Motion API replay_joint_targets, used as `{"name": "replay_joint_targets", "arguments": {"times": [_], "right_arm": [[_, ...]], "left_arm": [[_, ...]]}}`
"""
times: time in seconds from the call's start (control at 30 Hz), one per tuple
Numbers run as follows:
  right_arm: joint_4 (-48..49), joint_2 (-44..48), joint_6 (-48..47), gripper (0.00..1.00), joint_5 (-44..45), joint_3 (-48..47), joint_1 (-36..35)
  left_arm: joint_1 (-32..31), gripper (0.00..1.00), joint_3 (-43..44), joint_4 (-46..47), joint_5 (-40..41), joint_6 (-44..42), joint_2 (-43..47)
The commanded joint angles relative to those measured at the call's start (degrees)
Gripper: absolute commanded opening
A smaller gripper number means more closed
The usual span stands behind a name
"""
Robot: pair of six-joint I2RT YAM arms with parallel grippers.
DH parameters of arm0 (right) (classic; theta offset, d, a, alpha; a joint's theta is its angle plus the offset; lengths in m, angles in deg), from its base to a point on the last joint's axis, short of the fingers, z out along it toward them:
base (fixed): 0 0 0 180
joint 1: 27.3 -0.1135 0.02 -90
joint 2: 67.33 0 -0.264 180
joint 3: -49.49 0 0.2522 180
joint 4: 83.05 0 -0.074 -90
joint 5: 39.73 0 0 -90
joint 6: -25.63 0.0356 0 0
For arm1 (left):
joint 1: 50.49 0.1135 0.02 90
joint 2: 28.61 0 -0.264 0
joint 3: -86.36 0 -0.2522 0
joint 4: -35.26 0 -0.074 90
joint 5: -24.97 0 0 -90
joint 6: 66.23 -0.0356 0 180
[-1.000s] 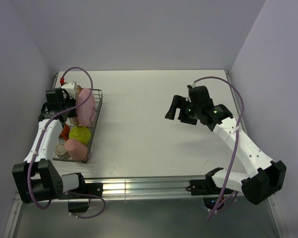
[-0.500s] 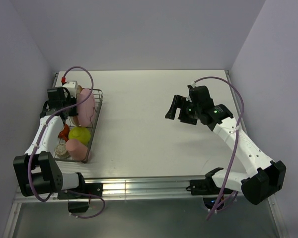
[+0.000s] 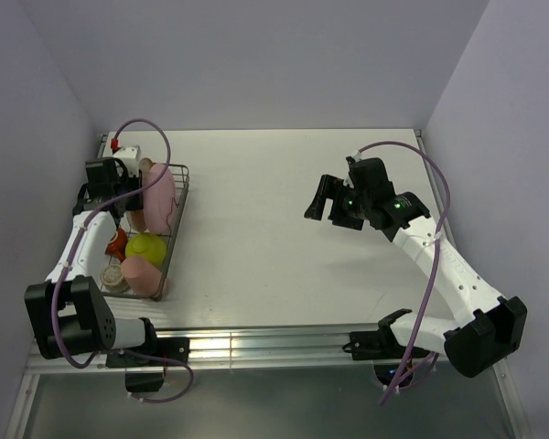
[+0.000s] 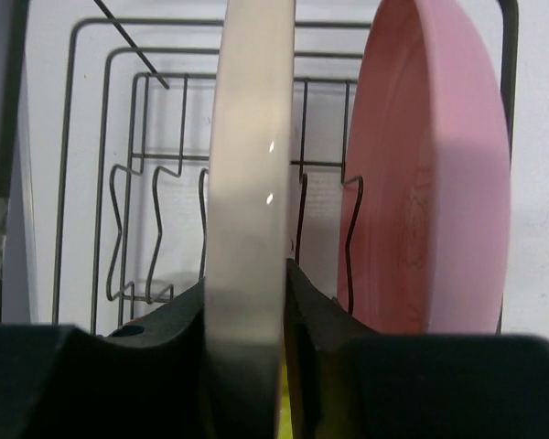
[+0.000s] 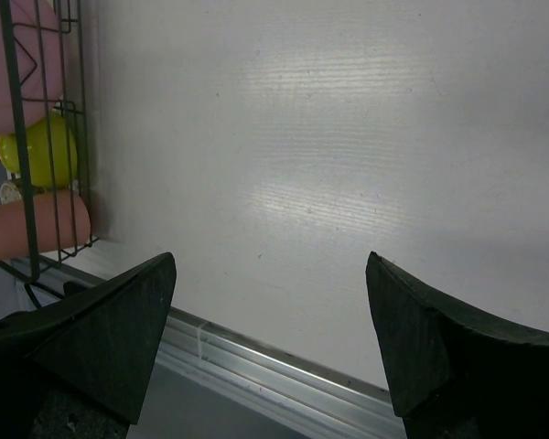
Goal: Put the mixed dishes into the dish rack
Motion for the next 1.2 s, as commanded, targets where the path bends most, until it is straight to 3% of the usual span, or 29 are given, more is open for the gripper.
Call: {"name": "replay_joint_targets", "arguments": {"times": [0.0,0.3,1.17], "right_arm": [[2.4,0.5,-0.4,0.91,-0.5,0.2,0.6],[2.1,0.7,-0.4,0.91,-0.5,-0.1,0.6],[2.0,1.2,-0.3,0.91,-0.9,0.4,0.6]], "left_arm": [[-0.2,0.33,2.7,3.6,-1.6,0.8,2.1],[-0.2,0.42,2.6,3.4,-0.9,0.7,3.1],[-0.1,0.50,4.9,1.4,2.9,2.5,7.7]]}}
